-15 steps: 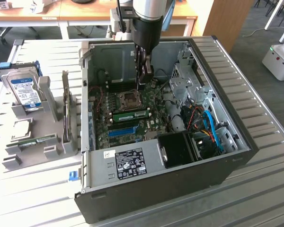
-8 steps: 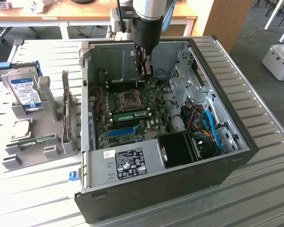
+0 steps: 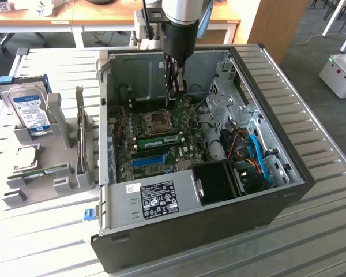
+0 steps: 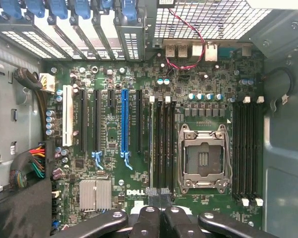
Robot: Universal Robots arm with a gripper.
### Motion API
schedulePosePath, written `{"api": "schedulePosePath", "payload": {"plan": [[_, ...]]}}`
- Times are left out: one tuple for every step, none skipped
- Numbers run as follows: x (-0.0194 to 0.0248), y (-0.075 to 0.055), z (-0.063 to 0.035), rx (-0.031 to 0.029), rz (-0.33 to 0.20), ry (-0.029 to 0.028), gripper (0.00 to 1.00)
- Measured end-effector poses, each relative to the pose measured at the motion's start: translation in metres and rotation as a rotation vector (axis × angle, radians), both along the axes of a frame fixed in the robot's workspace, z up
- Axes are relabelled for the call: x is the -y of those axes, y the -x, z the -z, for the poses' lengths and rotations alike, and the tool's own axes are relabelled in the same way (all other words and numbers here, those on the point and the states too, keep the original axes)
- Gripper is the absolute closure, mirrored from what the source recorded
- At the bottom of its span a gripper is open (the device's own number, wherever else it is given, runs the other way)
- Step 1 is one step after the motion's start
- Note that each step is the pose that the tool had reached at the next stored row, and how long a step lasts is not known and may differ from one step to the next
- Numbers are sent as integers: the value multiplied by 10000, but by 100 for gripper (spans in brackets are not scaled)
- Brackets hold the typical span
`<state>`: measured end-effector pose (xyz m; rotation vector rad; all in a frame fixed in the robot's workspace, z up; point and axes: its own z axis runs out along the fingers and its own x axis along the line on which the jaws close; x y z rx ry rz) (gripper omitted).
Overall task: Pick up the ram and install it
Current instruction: 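Press down the ram until it locks into place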
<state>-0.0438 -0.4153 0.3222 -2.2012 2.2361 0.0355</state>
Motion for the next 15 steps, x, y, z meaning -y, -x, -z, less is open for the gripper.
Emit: {"api": "schedulePosePath", "payload": {"plan": [[0, 0, 0, 0, 0, 0, 89], [0, 0, 0, 0, 0, -3, 89], [0, -2, 0, 0, 0, -4, 89], [1, -8, 0, 0, -2, -4, 89], [1, -17, 0, 0, -1, -4, 89], [1, -28, 0, -1, 0, -5, 89], [0, -41, 0, -1, 0, -5, 89], [0, -56, 0, 0, 0, -5, 89], [0, -71, 0, 0, 1, -4, 89], [0, -87, 0, -1, 1, -4, 89], [0, -103, 0, 0, 0, -4, 89], [0, -119, 0, 0, 0, -5, 89], [0, -135, 0, 0, 0, -5, 89], [0, -153, 0, -1, 0, -4, 89], [0, -170, 0, 0, 1, -5, 89]]}}
